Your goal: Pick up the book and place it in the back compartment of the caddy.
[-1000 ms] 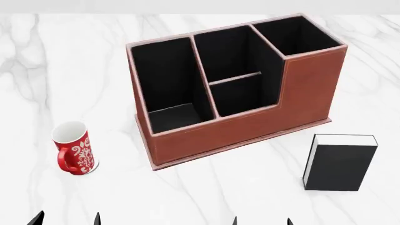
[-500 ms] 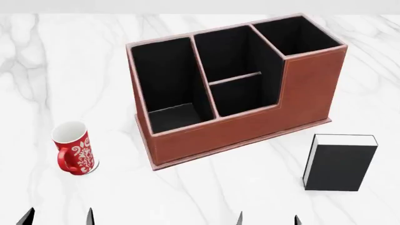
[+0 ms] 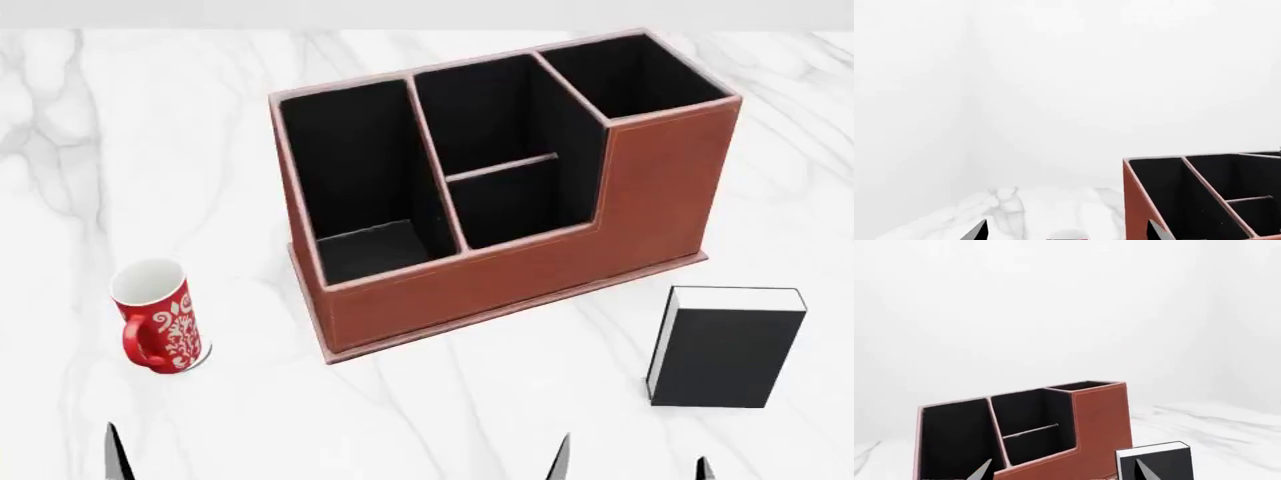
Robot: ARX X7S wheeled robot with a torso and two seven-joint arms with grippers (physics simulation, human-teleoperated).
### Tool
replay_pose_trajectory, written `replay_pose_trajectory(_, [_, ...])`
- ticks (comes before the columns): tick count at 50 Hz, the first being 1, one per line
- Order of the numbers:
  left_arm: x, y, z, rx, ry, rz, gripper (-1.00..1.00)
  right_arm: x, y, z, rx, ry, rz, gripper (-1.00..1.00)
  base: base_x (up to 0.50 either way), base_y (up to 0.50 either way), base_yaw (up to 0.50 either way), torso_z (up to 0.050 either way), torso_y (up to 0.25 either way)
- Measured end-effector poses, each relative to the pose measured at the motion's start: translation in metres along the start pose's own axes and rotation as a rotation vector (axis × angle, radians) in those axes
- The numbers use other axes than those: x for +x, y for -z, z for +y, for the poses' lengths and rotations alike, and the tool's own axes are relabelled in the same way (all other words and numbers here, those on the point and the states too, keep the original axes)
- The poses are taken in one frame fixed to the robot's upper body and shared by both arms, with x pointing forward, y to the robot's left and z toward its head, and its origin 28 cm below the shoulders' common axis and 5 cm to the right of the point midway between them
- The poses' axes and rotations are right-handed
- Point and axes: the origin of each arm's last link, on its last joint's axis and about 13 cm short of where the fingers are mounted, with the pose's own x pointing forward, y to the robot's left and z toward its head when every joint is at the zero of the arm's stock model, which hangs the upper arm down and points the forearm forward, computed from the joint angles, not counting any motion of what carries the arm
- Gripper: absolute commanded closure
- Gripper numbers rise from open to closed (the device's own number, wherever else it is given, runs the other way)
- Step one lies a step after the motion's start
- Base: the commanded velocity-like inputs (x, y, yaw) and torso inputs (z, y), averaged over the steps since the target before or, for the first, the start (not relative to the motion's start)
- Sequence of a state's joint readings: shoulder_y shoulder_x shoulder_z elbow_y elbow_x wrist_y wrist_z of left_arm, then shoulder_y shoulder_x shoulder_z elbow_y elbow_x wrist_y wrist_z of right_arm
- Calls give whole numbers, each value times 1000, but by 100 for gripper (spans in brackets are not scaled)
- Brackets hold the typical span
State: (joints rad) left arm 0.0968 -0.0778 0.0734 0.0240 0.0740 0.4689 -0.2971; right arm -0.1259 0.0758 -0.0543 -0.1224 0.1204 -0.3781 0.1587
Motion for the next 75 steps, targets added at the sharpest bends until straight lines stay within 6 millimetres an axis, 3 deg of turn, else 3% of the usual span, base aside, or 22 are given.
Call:
replay_pose_trajectory(27, [-11, -12, 4, -13, -59, -214, -100, -13, -14, -1, 12, 33, -215, -100, 0, 0, 0, 0, 0])
replay_pose_trajectory(75, [-10, -12, 4, -25, -54, -229, -100, -12, -13, -1, 24, 43, -220, -100, -1, -106, 0, 0, 0])
